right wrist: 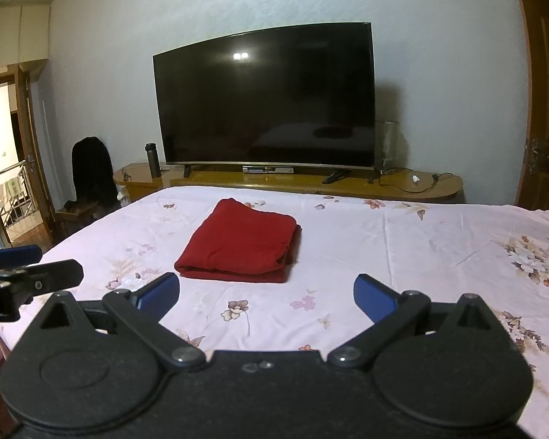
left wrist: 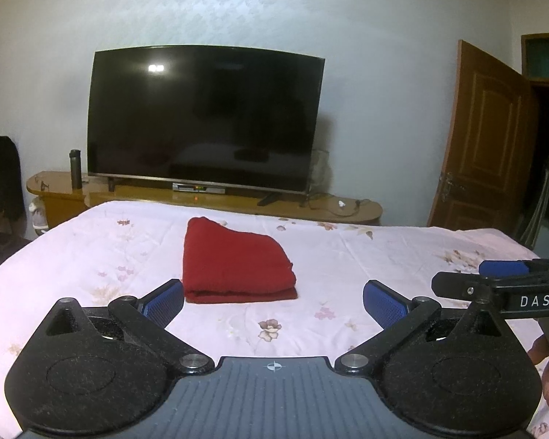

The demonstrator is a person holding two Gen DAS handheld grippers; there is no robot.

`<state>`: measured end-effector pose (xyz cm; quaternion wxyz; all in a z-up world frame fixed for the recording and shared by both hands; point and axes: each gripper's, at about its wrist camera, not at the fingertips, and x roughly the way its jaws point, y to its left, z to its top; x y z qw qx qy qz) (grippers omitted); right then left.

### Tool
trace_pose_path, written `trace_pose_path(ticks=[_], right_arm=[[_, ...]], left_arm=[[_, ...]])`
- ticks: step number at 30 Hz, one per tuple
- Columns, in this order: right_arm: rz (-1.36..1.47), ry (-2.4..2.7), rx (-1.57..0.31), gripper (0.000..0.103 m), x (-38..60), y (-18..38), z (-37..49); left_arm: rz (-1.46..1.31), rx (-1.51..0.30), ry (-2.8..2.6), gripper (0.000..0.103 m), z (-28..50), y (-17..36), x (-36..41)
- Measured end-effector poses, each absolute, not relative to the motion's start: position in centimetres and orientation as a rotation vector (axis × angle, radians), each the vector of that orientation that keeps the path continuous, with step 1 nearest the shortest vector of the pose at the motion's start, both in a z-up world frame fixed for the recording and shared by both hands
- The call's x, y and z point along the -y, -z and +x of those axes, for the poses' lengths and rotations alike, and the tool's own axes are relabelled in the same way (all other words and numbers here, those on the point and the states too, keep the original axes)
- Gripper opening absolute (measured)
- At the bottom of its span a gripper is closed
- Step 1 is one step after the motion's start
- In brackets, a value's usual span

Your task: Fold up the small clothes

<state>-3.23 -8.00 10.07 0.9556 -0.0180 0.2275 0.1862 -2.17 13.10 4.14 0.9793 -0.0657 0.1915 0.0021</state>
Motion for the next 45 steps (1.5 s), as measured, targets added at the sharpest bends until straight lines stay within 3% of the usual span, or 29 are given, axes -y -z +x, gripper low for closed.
trace_pose_path(ticks=[45], right_arm=[[-0.027, -0.377, -0.447, 0.102, 8.4, -10.53, -3.45]], left_arm=[[-0.111, -0.38, 0.004, 0.103, -2.14, -4.34, -13.1]])
